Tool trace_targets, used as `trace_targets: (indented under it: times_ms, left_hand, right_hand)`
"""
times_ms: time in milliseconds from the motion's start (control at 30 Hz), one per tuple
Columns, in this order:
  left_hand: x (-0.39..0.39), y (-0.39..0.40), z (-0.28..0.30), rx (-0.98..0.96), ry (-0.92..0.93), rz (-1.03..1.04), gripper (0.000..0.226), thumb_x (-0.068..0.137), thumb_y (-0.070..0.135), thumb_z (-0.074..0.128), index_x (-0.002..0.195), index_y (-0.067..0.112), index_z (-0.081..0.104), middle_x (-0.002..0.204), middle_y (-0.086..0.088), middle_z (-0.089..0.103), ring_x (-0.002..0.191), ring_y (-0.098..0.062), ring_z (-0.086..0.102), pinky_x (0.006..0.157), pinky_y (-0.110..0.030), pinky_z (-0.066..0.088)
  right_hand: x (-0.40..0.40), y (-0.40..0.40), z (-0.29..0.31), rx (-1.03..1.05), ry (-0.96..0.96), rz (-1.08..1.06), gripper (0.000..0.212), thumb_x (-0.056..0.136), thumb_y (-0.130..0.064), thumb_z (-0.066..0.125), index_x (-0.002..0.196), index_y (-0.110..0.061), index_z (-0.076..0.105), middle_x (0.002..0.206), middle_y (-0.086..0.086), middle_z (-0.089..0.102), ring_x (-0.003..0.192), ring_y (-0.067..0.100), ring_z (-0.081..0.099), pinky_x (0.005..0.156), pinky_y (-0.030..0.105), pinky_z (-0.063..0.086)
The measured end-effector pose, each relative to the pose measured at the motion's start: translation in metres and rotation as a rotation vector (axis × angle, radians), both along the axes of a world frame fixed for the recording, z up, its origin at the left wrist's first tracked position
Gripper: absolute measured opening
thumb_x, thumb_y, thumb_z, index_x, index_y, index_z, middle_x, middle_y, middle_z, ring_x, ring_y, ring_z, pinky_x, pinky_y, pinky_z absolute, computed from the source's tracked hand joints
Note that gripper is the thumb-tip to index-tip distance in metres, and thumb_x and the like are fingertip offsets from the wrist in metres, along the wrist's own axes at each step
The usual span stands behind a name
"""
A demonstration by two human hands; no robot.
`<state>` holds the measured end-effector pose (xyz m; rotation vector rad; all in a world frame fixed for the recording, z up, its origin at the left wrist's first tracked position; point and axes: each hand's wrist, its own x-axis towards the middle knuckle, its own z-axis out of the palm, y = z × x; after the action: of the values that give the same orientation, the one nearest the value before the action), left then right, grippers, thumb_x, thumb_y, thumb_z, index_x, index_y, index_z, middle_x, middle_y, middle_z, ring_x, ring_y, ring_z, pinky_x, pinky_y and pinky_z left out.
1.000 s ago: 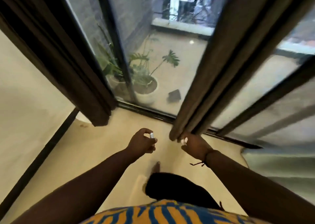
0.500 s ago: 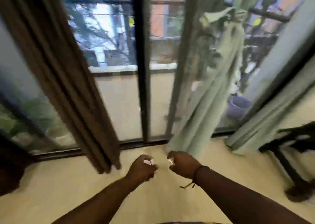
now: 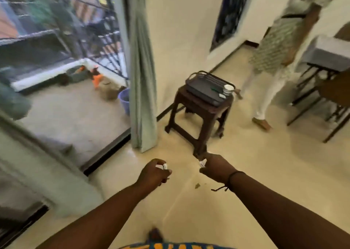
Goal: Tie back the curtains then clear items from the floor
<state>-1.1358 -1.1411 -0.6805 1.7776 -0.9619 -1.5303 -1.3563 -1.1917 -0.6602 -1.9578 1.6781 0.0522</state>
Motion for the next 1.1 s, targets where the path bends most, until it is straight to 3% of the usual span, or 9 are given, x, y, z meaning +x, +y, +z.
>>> trace_targets:
  times_ms: [133,333,467,567,633,733,1000,1100]
  left_hand:
    - [-0.065,-0.095,-0.022,0.014,0.026,-0.097,0.021,0.081,0.014,0.072,0.095,0.015,0.058,0.076,-0.012,0.068,0.056,-0.018,0.060,0.052,-0.025,0.041]
    - [-0.145,-0.232,-0.034,0.065,0.041,-0.292,0.020,0.083,0.011,0.069,0.098,0.008,0.056,0.072,-0.010,0.064,0.046,-0.011,0.055,0.047,-0.022,0.039]
    - [-0.175,-0.318,-0.021,0.024,-0.027,-0.397,0.027,0.083,0.019,0.069,0.107,0.015,0.057,0.092,-0.008,0.067,0.066,-0.014,0.061,0.051,-0.020,0.046]
    - [-0.192,-0.373,-0.021,0.047,-0.052,-0.337,0.027,0.082,0.021,0.069,0.106,0.018,0.058,0.099,-0.005,0.066,0.084,-0.018,0.064,0.062,-0.026,0.053]
    - [-0.200,-0.405,-0.026,0.068,-0.050,-0.288,0.025,0.081,0.021,0.070,0.103,0.018,0.059,0.099,-0.007,0.067,0.088,-0.021,0.065,0.061,-0.027,0.052]
    - [-0.211,-0.453,-0.038,0.104,-0.058,-0.171,0.024,0.079,0.021,0.073,0.097,0.019,0.058,0.097,-0.011,0.069,0.082,-0.022,0.067,0.053,-0.024,0.048]
    - [-0.252,-0.571,-0.068,0.195,-0.145,0.076,0.025,0.083,0.017,0.070,0.102,0.012,0.054,0.086,-0.011,0.066,0.062,-0.016,0.062,0.063,-0.031,0.054]
    - [-0.276,-0.605,-0.079,0.239,-0.146,0.156,0.024,0.084,0.017,0.069,0.102,0.012,0.052,0.079,-0.007,0.065,0.059,-0.016,0.060,0.060,-0.030,0.051]
  right_hand:
    - [-0.070,-0.055,-0.014,0.022,0.007,-0.120,0.035,0.082,-0.026,0.064,0.115,-0.022,0.057,0.111,0.005,0.064,0.105,0.024,0.058,0.072,0.021,0.035]
    - [-0.148,-0.165,-0.011,0.055,0.125,-0.198,0.033,0.085,-0.027,0.059,0.117,-0.022,0.053,0.110,0.006,0.064,0.102,0.024,0.058,0.072,0.024,0.037]
    - [-0.173,-0.240,-0.005,0.061,0.153,-0.205,0.035,0.086,-0.029,0.058,0.119,-0.024,0.052,0.115,0.004,0.061,0.106,0.023,0.056,0.082,0.027,0.043]
    - [-0.186,-0.295,-0.014,0.085,0.128,-0.218,0.036,0.085,-0.030,0.059,0.120,-0.026,0.052,0.117,0.005,0.062,0.105,0.023,0.057,0.082,0.028,0.044]
    - [-0.193,-0.334,-0.021,0.096,0.123,-0.181,0.037,0.086,-0.029,0.059,0.121,-0.024,0.051,0.118,0.005,0.061,0.105,0.024,0.057,0.082,0.029,0.044]
    - [-0.204,-0.404,-0.041,0.100,0.102,-0.109,0.038,0.087,-0.027,0.058,0.124,-0.018,0.050,0.117,0.008,0.062,0.107,0.027,0.057,0.080,0.029,0.044]
    - [-0.226,-0.584,-0.089,0.125,0.054,0.144,0.032,0.093,-0.025,0.049,0.123,-0.015,0.051,0.123,0.010,0.060,0.111,0.027,0.056,0.085,0.032,0.045]
    - [-0.232,-0.635,-0.101,0.194,0.048,0.230,0.030,0.090,-0.020,0.051,0.120,-0.013,0.052,0.121,0.012,0.060,0.111,0.028,0.056,0.084,0.031,0.044]
